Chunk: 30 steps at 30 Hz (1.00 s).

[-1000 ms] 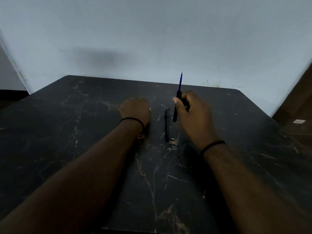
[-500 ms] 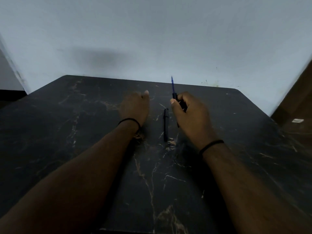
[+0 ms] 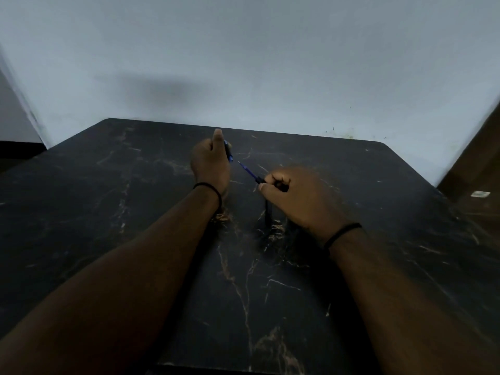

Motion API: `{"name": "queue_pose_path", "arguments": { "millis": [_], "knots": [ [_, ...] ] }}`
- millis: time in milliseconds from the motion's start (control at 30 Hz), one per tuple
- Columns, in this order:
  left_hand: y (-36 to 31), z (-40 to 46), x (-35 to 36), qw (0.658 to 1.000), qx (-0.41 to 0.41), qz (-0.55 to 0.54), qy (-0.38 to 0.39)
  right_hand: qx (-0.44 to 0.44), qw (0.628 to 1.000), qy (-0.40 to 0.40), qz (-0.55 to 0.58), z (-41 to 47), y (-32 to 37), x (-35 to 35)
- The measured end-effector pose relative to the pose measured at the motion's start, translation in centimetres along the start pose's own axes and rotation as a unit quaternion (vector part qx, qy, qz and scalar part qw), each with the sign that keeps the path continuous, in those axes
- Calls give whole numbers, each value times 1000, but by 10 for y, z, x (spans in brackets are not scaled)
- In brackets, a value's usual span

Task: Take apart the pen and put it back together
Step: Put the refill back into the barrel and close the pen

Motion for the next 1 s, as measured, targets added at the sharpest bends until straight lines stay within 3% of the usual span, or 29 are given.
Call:
{"name": "queue_pose_path", "arguments": {
  "millis": [600, 1000],
  "knots": [
    [-12, -14, 6, 999, 18, 22, 15, -1, 1000, 10, -7, 3, 3, 6],
    [-14, -22, 13, 999, 25, 16, 38, 30, 998, -47, -42, 5, -9, 7]
  ]
}}
Point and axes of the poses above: each hand's wrist, its own z-axis towards the middle knuckle, its own x-axis out of the palm, y = z × x, the point moved 4 cm from there along z, towards the middle knuckle, and after that the axes turned 5 degrees about z, right-handed, at the moved point
